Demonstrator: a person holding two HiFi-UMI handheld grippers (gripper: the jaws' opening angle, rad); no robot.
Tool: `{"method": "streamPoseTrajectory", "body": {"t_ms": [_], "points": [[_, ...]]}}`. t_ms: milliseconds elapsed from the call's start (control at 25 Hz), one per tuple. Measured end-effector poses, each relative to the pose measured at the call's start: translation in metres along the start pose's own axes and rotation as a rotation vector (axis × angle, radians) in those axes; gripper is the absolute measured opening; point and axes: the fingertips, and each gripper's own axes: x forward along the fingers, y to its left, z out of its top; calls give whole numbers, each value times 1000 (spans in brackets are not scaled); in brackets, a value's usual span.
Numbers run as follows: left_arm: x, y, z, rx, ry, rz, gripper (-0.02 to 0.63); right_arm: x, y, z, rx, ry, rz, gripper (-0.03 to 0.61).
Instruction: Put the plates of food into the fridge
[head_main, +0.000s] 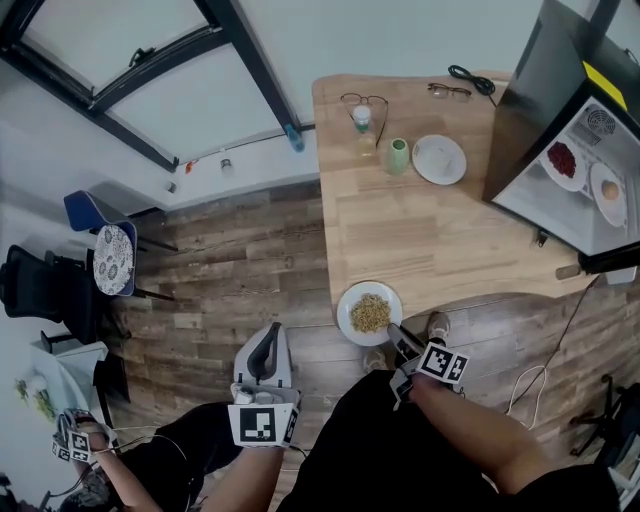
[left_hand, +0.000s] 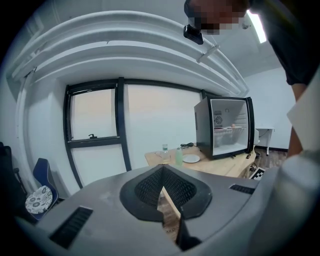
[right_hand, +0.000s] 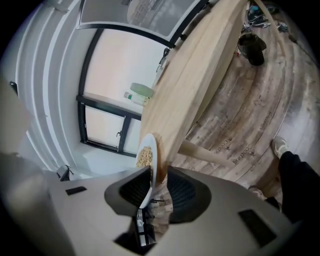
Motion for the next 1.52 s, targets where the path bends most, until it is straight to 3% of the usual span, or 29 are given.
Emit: {"method": "streamPoseTrajectory", "body": {"t_ms": [40,280,440,880,1160,1520], "points": [[0,2,-1,-2,2,3,3,2,0,2,0,-3,7,112],[-1,1,0,-7,5,-5,3,-7,12,3,25,5,100,40],[10,-4,9,3,-10,-33,3,-11,31,14,41,-18,192,34],[44,-35,53,29,-87,-129,3,-45,66,70,11,-152,301,34],[70,-66,71,22,-123,-212,3,-95,59,118,36,-281,221,34],[94,-112,94,9,-164,-273,3,-152,49,178,23,-391,225,34]]}}
